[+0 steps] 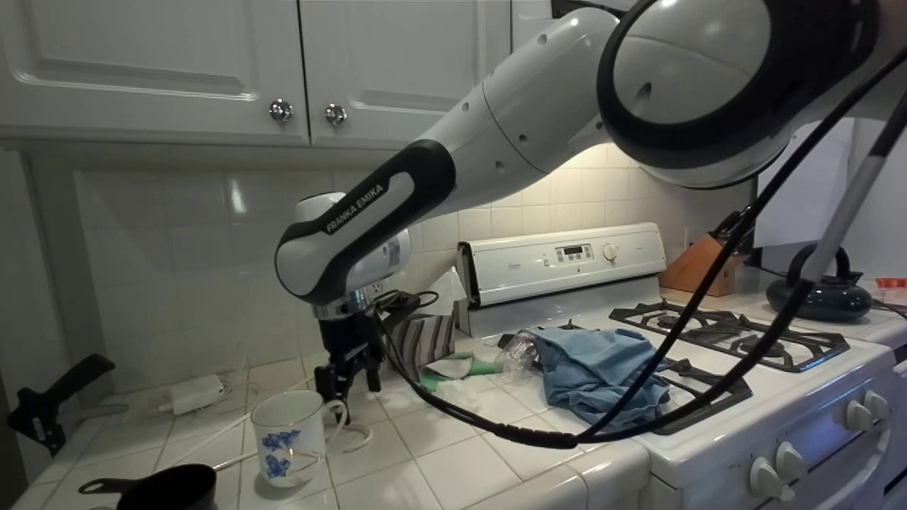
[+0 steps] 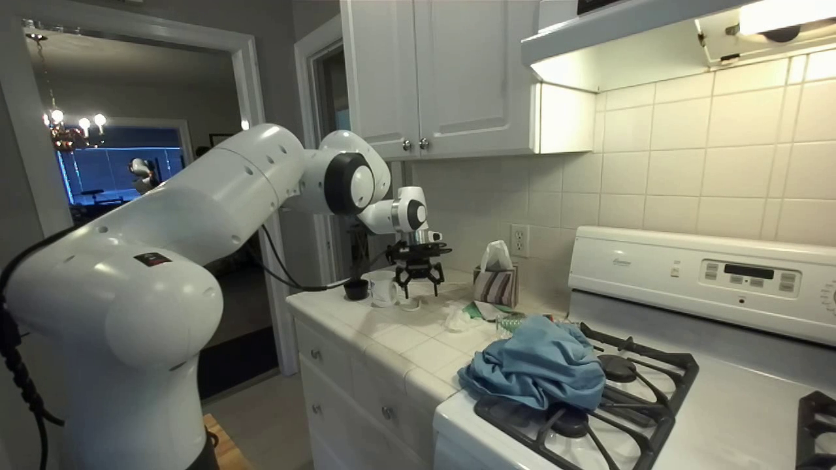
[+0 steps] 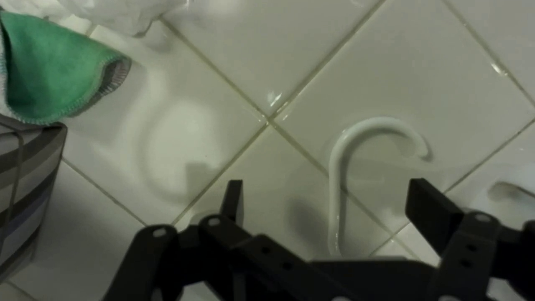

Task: Hang the white hanger on the right upper cabinet door.

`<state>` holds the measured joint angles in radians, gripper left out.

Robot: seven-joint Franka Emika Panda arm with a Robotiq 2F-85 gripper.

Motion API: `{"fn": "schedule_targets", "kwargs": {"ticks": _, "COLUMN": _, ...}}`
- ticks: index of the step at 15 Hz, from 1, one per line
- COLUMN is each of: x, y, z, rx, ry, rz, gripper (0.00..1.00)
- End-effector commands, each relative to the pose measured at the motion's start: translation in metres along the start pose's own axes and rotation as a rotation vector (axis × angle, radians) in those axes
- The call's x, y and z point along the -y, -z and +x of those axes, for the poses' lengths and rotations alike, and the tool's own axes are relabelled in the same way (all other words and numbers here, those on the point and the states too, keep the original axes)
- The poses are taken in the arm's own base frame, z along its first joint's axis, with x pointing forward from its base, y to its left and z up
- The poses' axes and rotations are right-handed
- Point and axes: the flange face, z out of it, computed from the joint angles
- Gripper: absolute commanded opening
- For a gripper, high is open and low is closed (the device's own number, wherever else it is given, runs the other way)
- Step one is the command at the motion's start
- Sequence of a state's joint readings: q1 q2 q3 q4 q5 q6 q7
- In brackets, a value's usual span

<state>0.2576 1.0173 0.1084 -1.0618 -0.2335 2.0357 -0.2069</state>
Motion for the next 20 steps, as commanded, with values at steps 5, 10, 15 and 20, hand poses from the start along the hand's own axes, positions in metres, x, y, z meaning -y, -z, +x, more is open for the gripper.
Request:
{"fn": "schedule_targets", "kwargs": {"ticks": 5, "x": 0.003, "y": -0.012, "z": 0.01, "rx": 0.008, "ry": 0.089, "rz": 0.038, "gripper": 0.96}}
{"fn": "schedule_targets", "kwargs": {"ticks": 10, "x": -0.002, "y": -0.017, "z": 0.008, "rx": 0.003, "ry": 0.063, "rz": 0.035, "gripper": 0.84}}
{"fn": "schedule_targets", "kwargs": {"ticks": 15, "x": -0.01, "y": -0.019, "z": 0.004, "rx": 0.003, "ry": 0.053, "rz": 0.038, "gripper": 0.58}}
{"fn": "schedule_targets", "kwargs": {"ticks": 20, "x": -0.014, "y": -0.02, "z": 0.002, "rx": 0.004, "ry": 0.044, "rz": 0.04, "gripper": 0.42}}
